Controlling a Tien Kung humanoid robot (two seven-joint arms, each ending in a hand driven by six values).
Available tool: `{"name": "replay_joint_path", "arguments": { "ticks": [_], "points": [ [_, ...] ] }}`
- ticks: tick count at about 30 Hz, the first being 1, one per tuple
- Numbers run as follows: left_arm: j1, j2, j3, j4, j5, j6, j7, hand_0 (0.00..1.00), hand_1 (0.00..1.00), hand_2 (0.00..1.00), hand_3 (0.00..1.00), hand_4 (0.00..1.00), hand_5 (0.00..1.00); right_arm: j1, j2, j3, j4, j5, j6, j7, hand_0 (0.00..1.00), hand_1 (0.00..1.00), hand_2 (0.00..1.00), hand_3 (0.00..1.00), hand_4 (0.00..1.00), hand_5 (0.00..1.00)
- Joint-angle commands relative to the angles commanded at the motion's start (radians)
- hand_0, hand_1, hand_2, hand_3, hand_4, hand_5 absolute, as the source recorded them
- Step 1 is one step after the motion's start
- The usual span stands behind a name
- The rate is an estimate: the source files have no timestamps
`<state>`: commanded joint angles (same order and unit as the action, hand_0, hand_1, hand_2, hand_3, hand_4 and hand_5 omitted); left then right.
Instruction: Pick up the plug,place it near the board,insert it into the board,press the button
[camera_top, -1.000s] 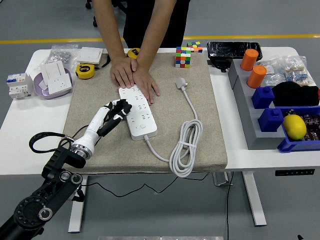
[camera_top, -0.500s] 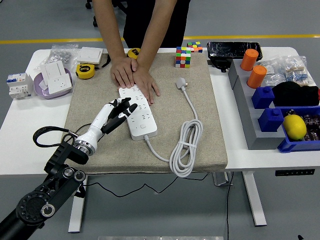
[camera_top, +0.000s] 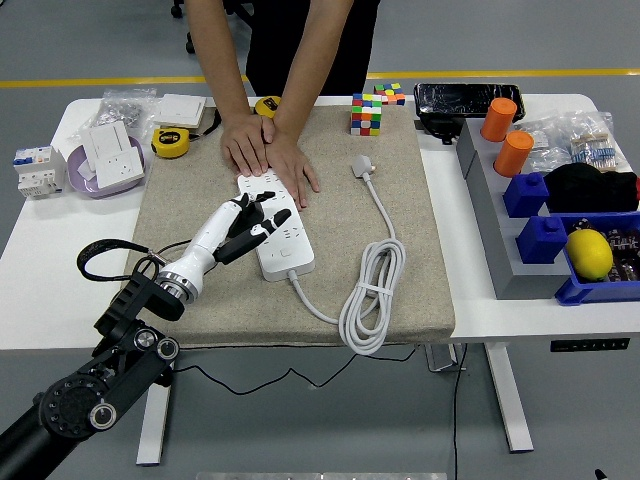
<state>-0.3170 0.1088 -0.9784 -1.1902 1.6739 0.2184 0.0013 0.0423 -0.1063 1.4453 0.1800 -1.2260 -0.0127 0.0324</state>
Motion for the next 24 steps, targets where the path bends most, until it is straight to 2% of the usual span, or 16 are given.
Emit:
{"name": "replay_joint_path", "arguments": {
  "ticks": [9, 16, 21, 24],
  "points": [
    [-0.027, 0.0, 0.031, 0.014, 0.011, -0.014, 0.014, 0.998, 0.974, 0.911, 0.875, 0.998, 0.998, 0.003, -0.002, 0.0, 0.0, 0.0, -0.001, 0.0, 0.975, 0.9, 0.836, 0.855, 0.998, 0.998],
    [-0.035, -0.001, 0.039, 0.004, 0.007, -0.013, 0.006, 0.998, 0.974, 0.912, 0.873, 0.998, 0.998, 0.001, -0.003, 0.004, 0.0, -0.004, -0.001, -0.001, 0.975, 0.9, 0.836, 0.856, 0.998, 0.998],
    [-0.033, 0.001, 0.029, -0.037, 0.018, -0.008, -0.005, 0.998, 0.973, 0.909, 0.872, 0.998, 0.998, 0.002, -0.003, 0.002, 0.0, -0.004, -0.001, 0.0, 0.976, 0.9, 0.836, 0.855, 0.998, 0.998],
    [-0.024, 0.002, 0.004, -0.075, 0.063, 0.003, 0.004, 0.998, 0.974, 0.905, 0.871, 0.998, 0.998, 0.001, -0.003, 0.003, 0.0, -0.006, -0.001, -0.001, 0.975, 0.9, 0.836, 0.855, 0.998, 0.998]
  ]
}}
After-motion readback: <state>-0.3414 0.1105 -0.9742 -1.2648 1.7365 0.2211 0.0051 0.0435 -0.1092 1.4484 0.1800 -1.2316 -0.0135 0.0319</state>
